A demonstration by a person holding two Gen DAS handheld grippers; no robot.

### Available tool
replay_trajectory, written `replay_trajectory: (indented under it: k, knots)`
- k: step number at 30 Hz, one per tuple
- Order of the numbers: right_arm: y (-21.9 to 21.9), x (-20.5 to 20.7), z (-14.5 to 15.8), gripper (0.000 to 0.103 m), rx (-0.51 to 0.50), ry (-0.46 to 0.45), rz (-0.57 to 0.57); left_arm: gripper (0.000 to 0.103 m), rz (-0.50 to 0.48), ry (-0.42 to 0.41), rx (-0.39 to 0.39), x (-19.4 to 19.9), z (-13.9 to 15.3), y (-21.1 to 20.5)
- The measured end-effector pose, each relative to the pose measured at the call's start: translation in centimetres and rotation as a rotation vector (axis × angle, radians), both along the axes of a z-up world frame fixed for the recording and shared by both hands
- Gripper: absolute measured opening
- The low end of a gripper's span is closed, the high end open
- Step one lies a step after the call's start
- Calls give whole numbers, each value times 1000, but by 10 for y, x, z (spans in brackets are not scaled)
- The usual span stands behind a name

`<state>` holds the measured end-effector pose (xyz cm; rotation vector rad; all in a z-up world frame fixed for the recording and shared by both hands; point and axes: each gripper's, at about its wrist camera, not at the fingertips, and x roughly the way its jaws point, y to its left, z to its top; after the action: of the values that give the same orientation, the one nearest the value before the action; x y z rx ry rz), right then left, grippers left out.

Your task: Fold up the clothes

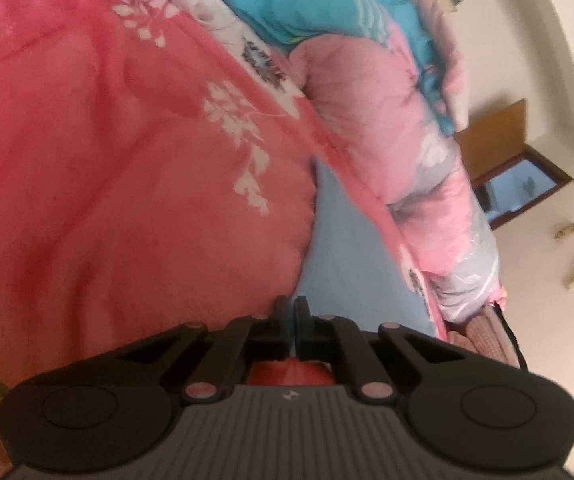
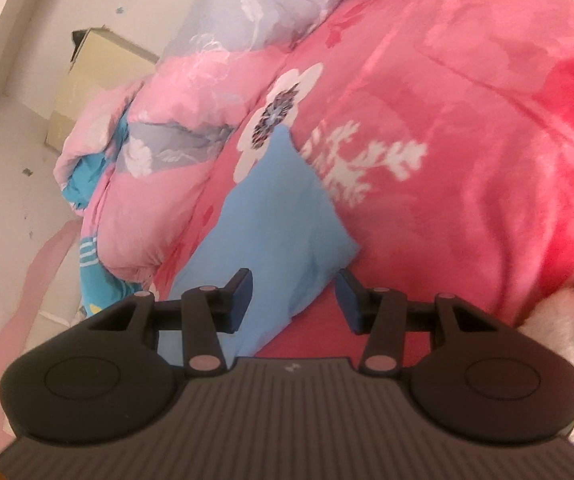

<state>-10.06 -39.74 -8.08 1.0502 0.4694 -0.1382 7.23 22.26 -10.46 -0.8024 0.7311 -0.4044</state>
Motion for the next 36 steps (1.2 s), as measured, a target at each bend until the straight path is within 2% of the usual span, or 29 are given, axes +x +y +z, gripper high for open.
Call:
replay_trajectory:
  k: [10, 11, 12, 14, 17, 19, 22, 24, 26, 27, 29, 31, 33, 36]
  knots:
    - [-6, -5, 0, 45, 14, -14, -23, 8, -30, -53, 96, -4, 5, -6]
    - [-8, -6, -2, 45, 23, -13, -25, 12, -23, -62, 111, -7, 9, -7]
    - [-10, -7, -3, 45, 36, -10, -28, 14, -12, -78, 139, -9, 14, -8]
    - [-13, -8, -6, 45, 69, -1, -30, 27, 35, -133, 229, -19, 27, -12]
    - [-18, -11, -10, 45, 103, 9, -46, 30, 70, -233, 316, -33, 46, -20]
    - [-21, -13, -11, 45, 119, 8, -59, 34, 30, -274, 323, -35, 53, -31]
    - [-23, -13, -10, 45, 107, 4, -66, 37, -48, -298, 401, -31, 52, -60]
    - [-20, -10, -5, 45, 32, 18, -33, 38, -64, -293, 466, -27, 45, -75]
    - [-16, -6, 0, 43, -43, 32, 0, 37, -63, -285, 491, -24, 37, -82]
    - [-13, -2, 5, 42, -117, 47, 42, 36, -58, -280, 502, -23, 33, -83]
    - [-8, 6, 15, 38, -278, 82, 136, 36, -48, -285, 497, -22, 29, -81]
    - [-3, 13, 25, 38, -449, 124, 238, 36, -45, -280, 482, -21, 26, -77]
    - [0, 17, 34, 37, -593, 121, 355, 36, -40, -275, 469, -19, 24, -75]
    - [1, 21, 38, 37, -737, 86, 510, 36, -35, -276, 462, -18, 23, -75]
